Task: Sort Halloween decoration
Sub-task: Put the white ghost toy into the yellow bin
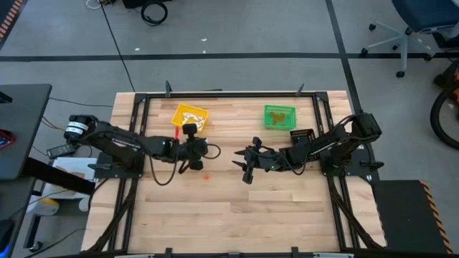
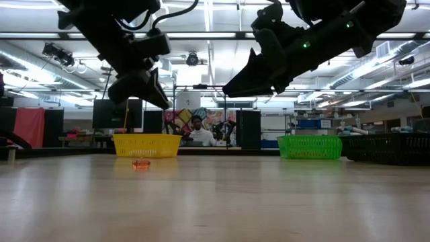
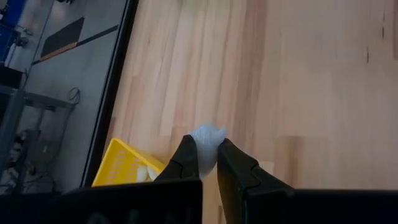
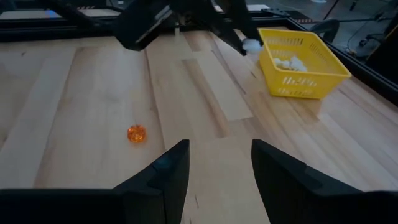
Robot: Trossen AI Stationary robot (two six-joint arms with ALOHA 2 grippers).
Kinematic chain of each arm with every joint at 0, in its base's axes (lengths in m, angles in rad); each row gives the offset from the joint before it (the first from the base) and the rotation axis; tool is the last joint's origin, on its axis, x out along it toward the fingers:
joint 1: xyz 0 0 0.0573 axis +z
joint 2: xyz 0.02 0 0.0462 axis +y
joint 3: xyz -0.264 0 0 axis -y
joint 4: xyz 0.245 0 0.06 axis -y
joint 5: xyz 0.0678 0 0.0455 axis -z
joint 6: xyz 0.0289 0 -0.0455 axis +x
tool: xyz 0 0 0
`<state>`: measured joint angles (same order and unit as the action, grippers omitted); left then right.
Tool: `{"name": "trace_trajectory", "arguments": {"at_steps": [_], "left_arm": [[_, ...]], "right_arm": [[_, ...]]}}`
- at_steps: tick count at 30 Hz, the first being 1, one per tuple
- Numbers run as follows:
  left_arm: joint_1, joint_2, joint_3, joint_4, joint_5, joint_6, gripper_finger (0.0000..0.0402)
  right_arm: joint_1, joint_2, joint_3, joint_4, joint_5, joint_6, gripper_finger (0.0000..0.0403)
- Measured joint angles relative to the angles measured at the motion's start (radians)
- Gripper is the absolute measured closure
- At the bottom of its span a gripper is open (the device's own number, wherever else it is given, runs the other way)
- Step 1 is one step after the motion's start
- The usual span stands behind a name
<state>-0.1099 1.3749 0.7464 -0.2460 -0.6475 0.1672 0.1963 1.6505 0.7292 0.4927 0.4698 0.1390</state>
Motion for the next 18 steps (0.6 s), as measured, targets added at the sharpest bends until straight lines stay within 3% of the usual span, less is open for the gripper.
{"name": "trace_trajectory", "arguments": {"at_steps": [18], "left_arm": [[0.093,-0.009,-0.001,0.009,0.022,0.011,0.0386]], "right_arm": [[0.001,0.000,0.000,-0.002,-0.019,0.017,0.0227]]}}
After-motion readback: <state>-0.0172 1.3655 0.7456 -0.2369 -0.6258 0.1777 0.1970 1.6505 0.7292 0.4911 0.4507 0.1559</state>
